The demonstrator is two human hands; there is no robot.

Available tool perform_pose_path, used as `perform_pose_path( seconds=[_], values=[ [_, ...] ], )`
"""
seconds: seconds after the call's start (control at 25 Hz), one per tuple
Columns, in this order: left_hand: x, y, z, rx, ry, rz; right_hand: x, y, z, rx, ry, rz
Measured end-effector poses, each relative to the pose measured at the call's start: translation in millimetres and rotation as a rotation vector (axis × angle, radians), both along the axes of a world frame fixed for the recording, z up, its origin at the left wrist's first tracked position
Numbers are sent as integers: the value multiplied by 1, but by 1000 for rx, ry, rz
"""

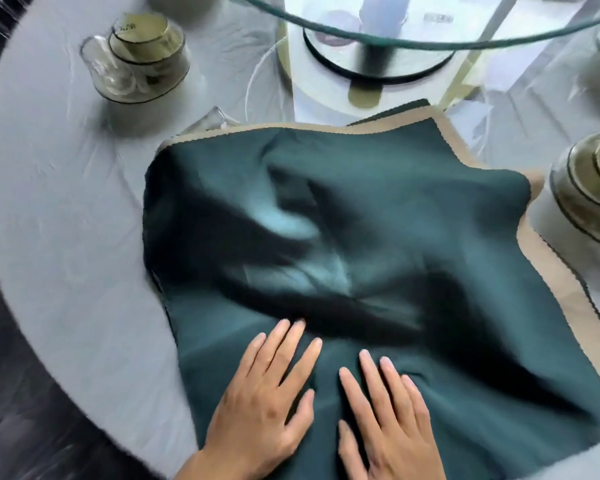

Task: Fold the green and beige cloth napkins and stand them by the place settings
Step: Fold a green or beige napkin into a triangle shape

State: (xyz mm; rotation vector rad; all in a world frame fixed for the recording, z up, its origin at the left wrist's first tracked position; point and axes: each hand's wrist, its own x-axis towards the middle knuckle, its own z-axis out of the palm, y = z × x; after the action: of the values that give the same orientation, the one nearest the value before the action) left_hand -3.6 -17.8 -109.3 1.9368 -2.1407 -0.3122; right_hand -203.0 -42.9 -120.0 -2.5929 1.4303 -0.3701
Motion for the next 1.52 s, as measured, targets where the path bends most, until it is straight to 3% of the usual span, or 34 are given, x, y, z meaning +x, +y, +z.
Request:
perform_pose_path(
  seconds=[0.28,0.48,0.68,0.88,1.04,1.28,1.36,1.44,1.52],
  values=[
    [0,3,-19,-138,-3,-18,-1,0,-19,-159,-23,21],
    [6,8,-25,-183,63,-20,-3,2,-18,-147,-6,39],
    [18,20,-10,-45,465,-37,-11,11,-16,-105,63,56],
    [44,43,-7,76,354,-279,-24,16,-11,-56,46,122],
    [47,47,-15,-6,432,-275,-36,19,-12,-32,27,162],
    [37,37,-5,-115,487,-144,-43,32,1,122,-166,283],
    [27,32,3,-200,450,-71,-47,38,4,6,-204,285],
    [19,33,13,-320,491,31,-50,35,1,-130,-278,143],
    [27,38,18,-285,549,-26,-55,27,2,-52,-440,13]
  ],
)
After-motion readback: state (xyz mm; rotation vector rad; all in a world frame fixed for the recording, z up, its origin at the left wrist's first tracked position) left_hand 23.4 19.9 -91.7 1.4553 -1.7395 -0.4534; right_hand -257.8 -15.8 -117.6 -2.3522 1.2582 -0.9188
